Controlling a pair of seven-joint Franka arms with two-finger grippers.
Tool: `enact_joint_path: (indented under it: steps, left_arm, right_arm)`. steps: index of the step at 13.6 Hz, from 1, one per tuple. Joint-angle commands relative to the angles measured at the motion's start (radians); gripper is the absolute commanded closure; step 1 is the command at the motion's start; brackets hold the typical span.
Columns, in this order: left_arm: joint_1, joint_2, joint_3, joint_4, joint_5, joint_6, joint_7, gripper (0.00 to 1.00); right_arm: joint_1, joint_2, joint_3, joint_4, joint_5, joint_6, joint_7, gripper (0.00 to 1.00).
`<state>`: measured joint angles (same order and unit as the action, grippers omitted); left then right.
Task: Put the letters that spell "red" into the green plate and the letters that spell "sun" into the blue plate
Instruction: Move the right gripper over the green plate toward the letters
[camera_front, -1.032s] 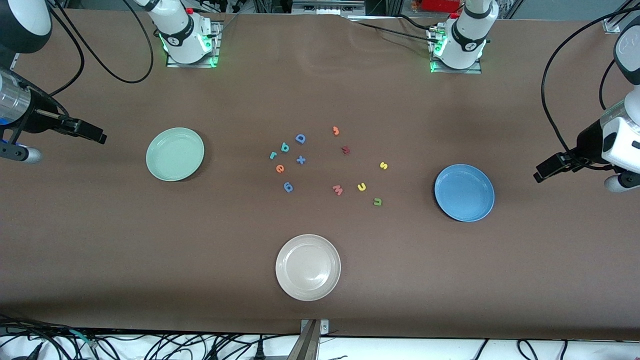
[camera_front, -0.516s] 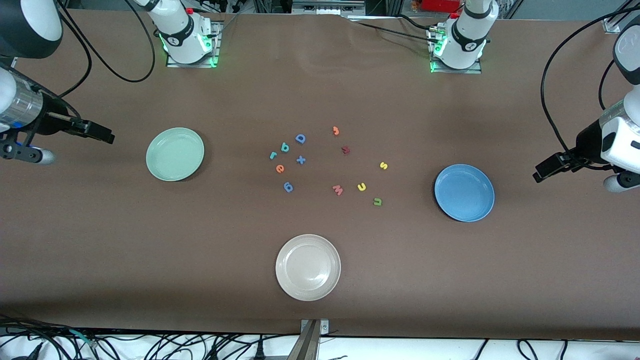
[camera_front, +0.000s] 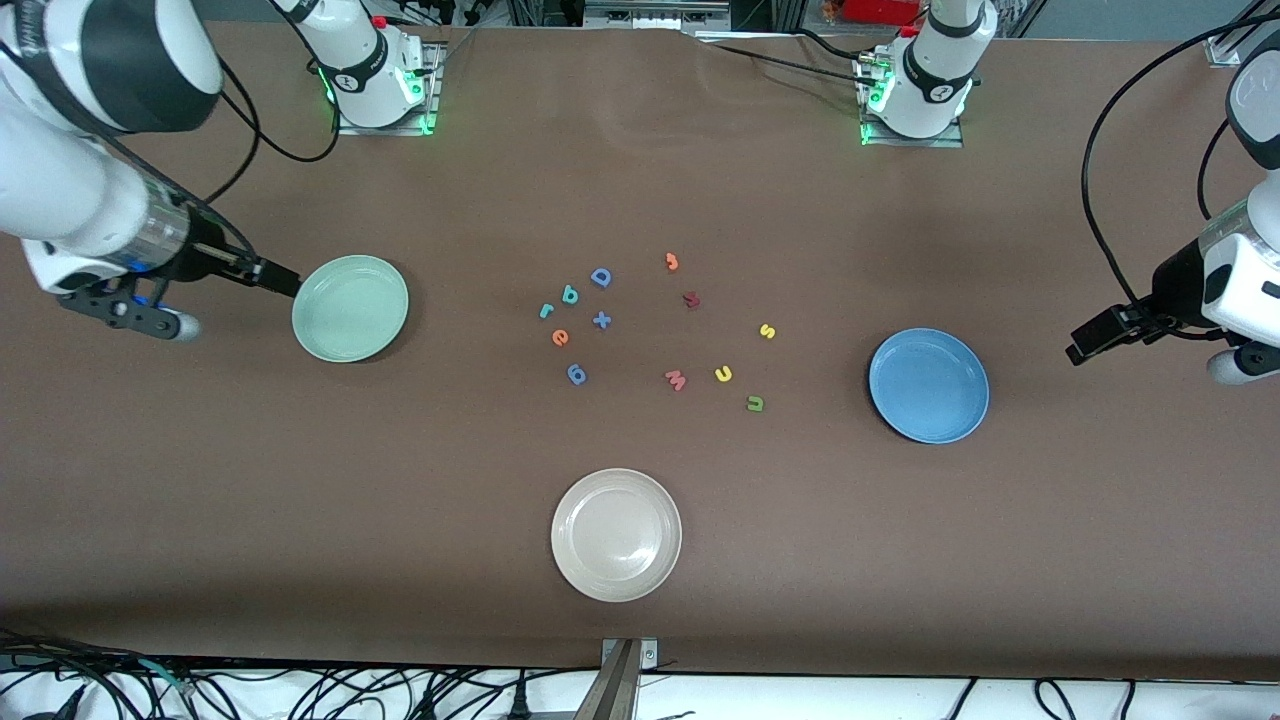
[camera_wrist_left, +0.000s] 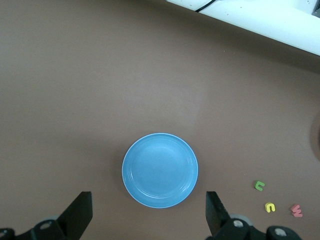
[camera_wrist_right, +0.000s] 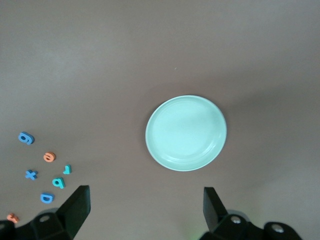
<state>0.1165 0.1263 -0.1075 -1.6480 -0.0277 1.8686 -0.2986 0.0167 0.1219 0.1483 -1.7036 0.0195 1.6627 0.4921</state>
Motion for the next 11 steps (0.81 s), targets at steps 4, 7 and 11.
enact_joint_path:
  steps: [4, 7, 11]
  left_arm:
    - [-0.006, -0.007, 0.002, 0.008, 0.015, -0.012, 0.0, 0.0]
    - [-0.006, -0.004, 0.002, 0.008, 0.017, -0.012, -0.002, 0.0]
    - [-0.004, -0.004, 0.002, 0.007, 0.015, -0.012, -0.002, 0.0]
  right_arm:
    - [-0.006, 0.056, 0.174, -0.079, 0.013, 0.115, 0.277, 0.0]
    - [-0.006, 0.093, 0.243, -0.143, 0.013, 0.205, 0.35, 0.0]
    - [-0.006, 0.093, 0.338, -0.312, 0.013, 0.414, 0.48, 0.01]
